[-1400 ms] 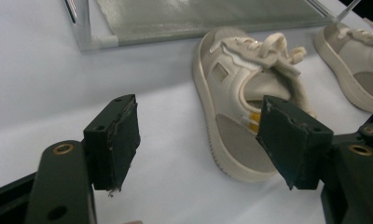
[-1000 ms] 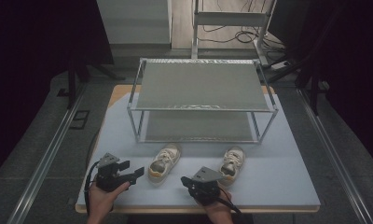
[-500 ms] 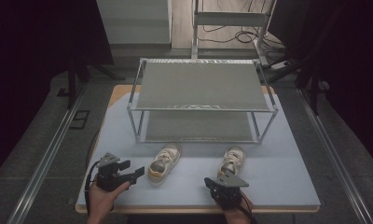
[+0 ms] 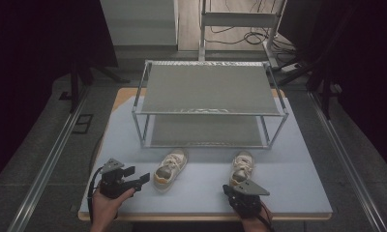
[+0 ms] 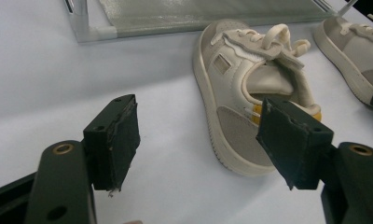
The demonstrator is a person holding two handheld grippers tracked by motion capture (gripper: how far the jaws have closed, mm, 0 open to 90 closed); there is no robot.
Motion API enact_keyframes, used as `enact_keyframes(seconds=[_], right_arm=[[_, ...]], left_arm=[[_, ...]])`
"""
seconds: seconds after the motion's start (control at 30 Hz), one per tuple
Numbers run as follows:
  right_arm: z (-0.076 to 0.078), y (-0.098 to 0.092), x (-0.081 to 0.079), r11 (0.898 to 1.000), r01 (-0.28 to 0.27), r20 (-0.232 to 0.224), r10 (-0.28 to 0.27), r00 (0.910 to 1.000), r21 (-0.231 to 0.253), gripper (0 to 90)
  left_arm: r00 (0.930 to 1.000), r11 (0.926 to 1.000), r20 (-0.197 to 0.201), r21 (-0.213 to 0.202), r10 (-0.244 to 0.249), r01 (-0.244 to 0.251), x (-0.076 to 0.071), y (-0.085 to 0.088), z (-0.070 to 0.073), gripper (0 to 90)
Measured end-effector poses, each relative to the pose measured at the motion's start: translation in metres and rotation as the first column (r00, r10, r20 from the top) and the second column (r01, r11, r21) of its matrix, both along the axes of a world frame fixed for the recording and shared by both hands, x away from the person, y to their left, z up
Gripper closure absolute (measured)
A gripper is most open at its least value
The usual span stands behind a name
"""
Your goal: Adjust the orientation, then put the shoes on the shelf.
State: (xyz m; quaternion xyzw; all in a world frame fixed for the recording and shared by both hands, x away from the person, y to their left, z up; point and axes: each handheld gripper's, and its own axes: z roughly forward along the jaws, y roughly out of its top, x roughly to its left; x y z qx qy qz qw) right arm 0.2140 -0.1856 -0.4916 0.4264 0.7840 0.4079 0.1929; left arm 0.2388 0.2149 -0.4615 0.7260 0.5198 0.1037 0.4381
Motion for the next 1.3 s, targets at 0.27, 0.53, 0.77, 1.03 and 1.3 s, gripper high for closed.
enact_keyframes(seconds=[0.27, 0.53, 0.77, 1.03, 1.3], right_arm=[[0.001, -0.03, -0.007, 0.999, 0.051, -0.004, -0.051, 0.9987, -0.003, 89.5], [0.003, -0.058, -0.004, 0.992, 0.127, -0.016, -0.127, 0.9918, 0.017, 89.5], [0.007, -0.057, -0.006, 0.993, 0.084, -0.002, -0.085, 0.9964, 0.086, 86.8], [0.025, -0.057, -0.009, 0.987, 0.037, 0.077, -0.05, 0.9958, 0.16, 67.6], [0.043, -0.067, -0.008, 0.98, 0.054, 0.105, -0.076, 0.9916, 0.193, 41.0]], left_arm=[[1.0, 1.0, -0.008, 0.002, -0.005, 0.005, 0.001, -0.001, -0.002, 29.2], [0.9999, 0.9999, -0.011, 0.006, -0.01, 0.01, 0.001, -0.003, -0.003, 29.0], [0.9998, 0.9998, -0.013, 0.008, -0.017, 0.017, 0.001, -0.006, -0.003, 29.0], [0.9997, 0.9997, 0.003, 0.006, -0.022, 0.022, -0.004, -0.008, 0.001, 28.9], [0.9985, 0.9989, 0.029, 0.005, -0.047, 0.047, -0.012, -0.013, 0.016, 27.8]])
